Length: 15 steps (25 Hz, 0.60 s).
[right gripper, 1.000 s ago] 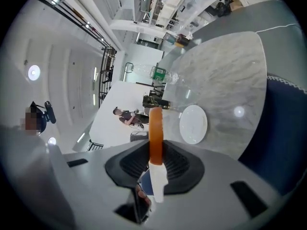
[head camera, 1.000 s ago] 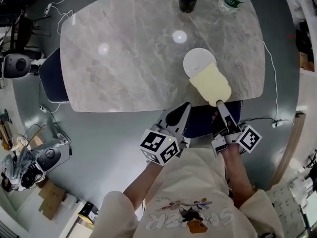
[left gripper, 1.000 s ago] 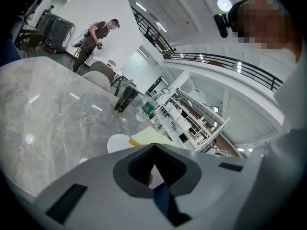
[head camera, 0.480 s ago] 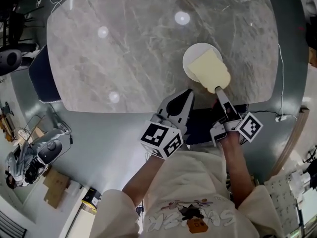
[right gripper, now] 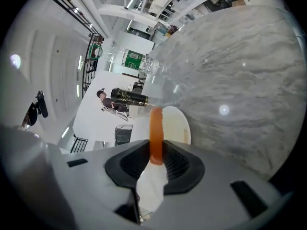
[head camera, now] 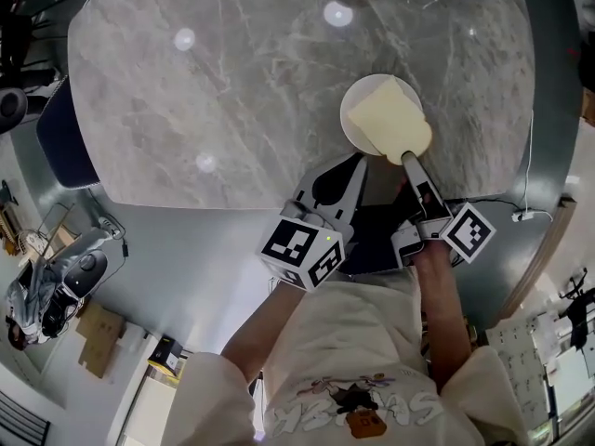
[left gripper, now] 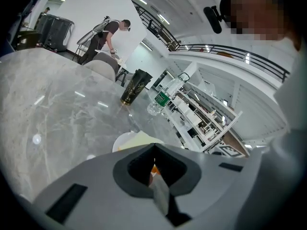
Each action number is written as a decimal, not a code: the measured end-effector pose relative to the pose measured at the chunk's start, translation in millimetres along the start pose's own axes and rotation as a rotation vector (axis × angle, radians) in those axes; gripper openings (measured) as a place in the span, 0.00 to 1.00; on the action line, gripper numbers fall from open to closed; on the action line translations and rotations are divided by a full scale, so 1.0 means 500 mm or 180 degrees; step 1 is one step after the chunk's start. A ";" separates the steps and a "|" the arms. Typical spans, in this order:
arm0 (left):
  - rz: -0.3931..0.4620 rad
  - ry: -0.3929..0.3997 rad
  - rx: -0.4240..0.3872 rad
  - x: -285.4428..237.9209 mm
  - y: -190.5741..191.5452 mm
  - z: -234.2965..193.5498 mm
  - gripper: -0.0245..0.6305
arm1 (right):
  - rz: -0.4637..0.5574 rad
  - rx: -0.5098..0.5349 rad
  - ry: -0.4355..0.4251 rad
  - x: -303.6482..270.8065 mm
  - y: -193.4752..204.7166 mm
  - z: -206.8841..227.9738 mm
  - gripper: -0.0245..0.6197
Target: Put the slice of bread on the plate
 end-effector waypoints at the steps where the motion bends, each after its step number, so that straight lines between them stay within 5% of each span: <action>1: -0.0012 0.0010 -0.0006 0.000 0.002 -0.001 0.03 | -0.0009 0.0030 0.0004 0.001 -0.002 0.000 0.17; 10: -0.0109 0.0062 -0.0069 -0.017 0.007 -0.010 0.03 | -0.0160 0.0529 0.0127 -0.021 -0.019 -0.019 0.17; 15: -0.0138 0.0123 -0.0123 -0.032 -0.003 -0.004 0.03 | -0.0138 0.0960 0.0441 -0.022 -0.028 -0.014 0.17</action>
Point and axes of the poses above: the fingertips, and each gripper's own axes: x backward along the fingers, z to its right, y out of its underside, the point moved 6 cm from there along x, backward along the fingers, and after that the axes turned 6 degrees about z, right-handed, at the moved point
